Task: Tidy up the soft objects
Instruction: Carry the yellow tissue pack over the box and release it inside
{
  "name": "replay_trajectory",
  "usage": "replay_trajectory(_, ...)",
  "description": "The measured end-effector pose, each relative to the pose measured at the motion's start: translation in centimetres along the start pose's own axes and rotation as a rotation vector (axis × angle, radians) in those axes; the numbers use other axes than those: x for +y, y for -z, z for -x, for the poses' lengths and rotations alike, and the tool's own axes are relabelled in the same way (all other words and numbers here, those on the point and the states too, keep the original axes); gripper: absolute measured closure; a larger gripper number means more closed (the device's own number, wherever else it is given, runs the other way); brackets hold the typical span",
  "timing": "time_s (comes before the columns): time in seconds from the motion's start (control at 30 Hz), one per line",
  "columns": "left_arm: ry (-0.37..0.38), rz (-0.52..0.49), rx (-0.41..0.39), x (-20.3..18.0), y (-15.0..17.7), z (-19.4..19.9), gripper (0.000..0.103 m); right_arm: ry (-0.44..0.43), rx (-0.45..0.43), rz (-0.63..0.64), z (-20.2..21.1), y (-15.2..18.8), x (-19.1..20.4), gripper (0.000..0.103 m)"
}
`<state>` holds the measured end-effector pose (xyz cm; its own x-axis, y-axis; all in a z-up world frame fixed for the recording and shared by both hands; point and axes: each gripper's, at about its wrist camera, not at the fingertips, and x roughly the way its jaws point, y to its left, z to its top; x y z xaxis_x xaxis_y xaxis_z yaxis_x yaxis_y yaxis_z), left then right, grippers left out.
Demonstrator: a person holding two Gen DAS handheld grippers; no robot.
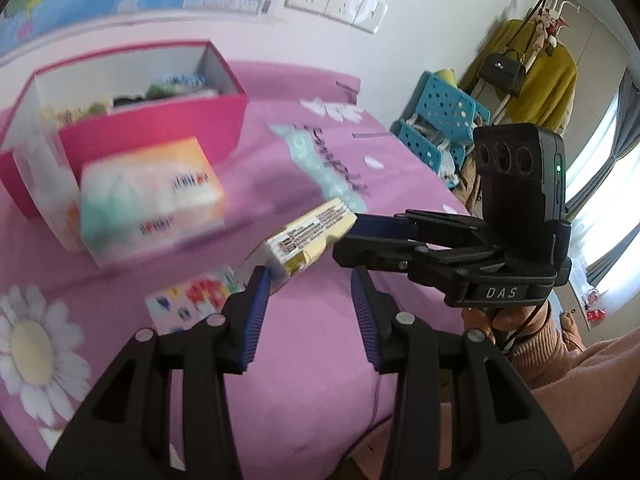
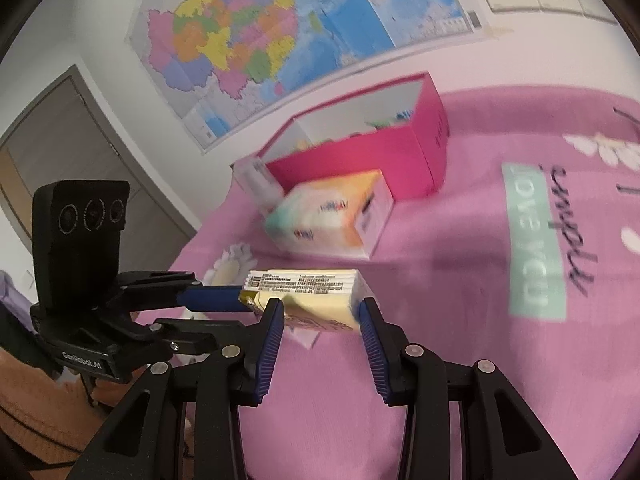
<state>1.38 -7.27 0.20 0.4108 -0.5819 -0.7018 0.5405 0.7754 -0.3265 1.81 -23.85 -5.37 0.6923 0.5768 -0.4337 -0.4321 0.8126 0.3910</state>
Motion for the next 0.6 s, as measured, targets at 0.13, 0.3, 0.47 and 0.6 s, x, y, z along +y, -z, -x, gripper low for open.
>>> replay_trajectory(0.13,-0.033,-0.014,-0.032,0.4,-1.6,0.6,0.059,-0.005,-0.028,0.034,-0.2,-1.8,0.3,0.063)
replay_trajectory(0.3,-0.076,-0.026,-0.068,1.1,-4.1,1.0,0.059,0.0,-0.071,0.073,-0.6,-4.4,0.7,0.063)
replay_trajectory(0.47,-0.115,-0.034,-0.109,1.7,-6.6,1.4,0.059,-0.002,-0.113,0.106,-1.0,-7.1,0.8,0.063)
replay_trajectory(0.6,-0.155,-0.045,-0.132,2.3,-8.4,1.3,0.059,0.0,-0.14,0.119,-1.6,-9.0,0.7,0.063)
